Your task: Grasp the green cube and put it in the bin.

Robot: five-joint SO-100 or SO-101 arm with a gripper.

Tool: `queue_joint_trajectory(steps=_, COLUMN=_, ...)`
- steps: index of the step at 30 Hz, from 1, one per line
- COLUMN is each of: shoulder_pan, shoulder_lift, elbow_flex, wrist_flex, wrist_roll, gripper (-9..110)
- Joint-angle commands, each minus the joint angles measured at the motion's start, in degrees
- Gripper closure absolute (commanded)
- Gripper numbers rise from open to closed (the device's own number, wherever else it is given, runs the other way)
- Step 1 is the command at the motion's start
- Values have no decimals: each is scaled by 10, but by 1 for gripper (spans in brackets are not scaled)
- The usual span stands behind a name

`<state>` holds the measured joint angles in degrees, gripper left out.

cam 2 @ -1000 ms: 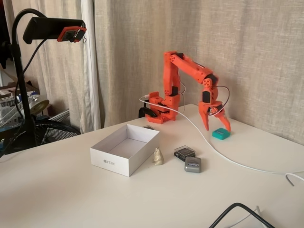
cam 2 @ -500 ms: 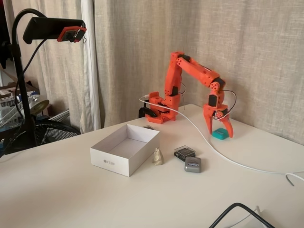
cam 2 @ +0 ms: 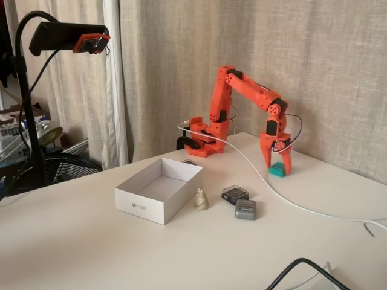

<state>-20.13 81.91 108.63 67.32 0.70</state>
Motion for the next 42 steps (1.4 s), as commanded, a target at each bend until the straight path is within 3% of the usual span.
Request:
queue_joint_trajectory(steps=1, shoulder_pan=-3, shoulder_lift=14, elbow_flex=-1, wrist_flex=-4, wrist_roll=0, gripper=83)
queue_joint_trajectory(steps=12, shoulder_pan=-4, shoulder_lift=7, elbow_flex=-4, wrist_flex=-19, wrist_roll=0, gripper=88)
queue_joint_trajectory(steps=15, shoulder_pan=-6, shoulder_lift=4, elbow_flex=-5, wrist_flex=-22, wrist_roll=0, gripper=97)
queue_joint_trajectory(steps=31, shoulder_pan=9, shoulder_lift=4, elbow_flex=-49, wrist_flex=-25, wrist_roll=-1, gripper=98)
queue_joint_trajectory(steps=42, shoulder_pan=177, shoulder_lift=29, elbow_flex=-280, wrist_flex=94, wrist_roll=-13, gripper=98)
